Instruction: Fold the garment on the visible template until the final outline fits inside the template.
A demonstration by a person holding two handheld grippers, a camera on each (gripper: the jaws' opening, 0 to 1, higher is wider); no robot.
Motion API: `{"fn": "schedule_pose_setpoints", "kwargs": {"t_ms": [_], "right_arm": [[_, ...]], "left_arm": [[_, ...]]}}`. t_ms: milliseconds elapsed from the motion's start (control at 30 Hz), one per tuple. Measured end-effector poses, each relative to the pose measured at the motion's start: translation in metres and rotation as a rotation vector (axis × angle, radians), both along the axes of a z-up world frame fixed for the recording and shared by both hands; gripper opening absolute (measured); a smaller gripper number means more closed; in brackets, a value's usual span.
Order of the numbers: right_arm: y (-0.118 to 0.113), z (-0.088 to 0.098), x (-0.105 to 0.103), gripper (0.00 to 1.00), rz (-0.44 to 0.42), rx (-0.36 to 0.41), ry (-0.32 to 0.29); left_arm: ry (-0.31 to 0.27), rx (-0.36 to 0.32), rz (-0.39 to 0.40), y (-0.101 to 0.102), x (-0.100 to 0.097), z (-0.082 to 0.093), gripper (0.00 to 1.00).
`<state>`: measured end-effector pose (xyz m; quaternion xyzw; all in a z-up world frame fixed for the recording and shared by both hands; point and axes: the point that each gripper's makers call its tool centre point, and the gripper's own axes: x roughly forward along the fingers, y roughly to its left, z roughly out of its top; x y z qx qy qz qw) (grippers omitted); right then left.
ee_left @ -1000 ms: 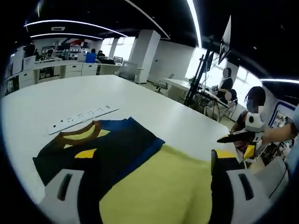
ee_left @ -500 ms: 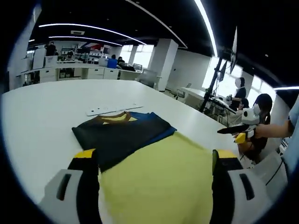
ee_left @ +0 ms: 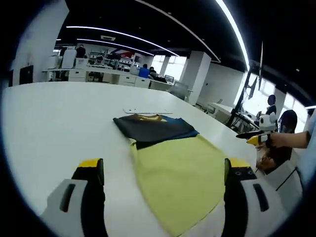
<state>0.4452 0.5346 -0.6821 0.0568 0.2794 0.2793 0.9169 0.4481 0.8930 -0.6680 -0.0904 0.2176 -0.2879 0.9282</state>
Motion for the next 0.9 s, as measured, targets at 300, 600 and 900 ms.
{"fn": "schedule_pose_setpoints", "kwargs": {"t_ms": [300,600,900], "right_arm": [[-0.001,-0.015,-0.021,0.9,0.006,-0.009,0.043],[-0.003,-0.033,-0.039,0.82,0.009,-0.035,0.088],[0.005,-0.052,-0.053,0.64,0.038,-0.044,0.161]], "left_arm": [[0.037,0.033,-0.022,0.003,-0.032,-0.016,0.97],[0.152,-0.002,-0.069,-0.006,-0.065,-0.042,0.8],[0.207,-0.027,-0.062,-0.01,-0.078,-0.058,0.65]]}}
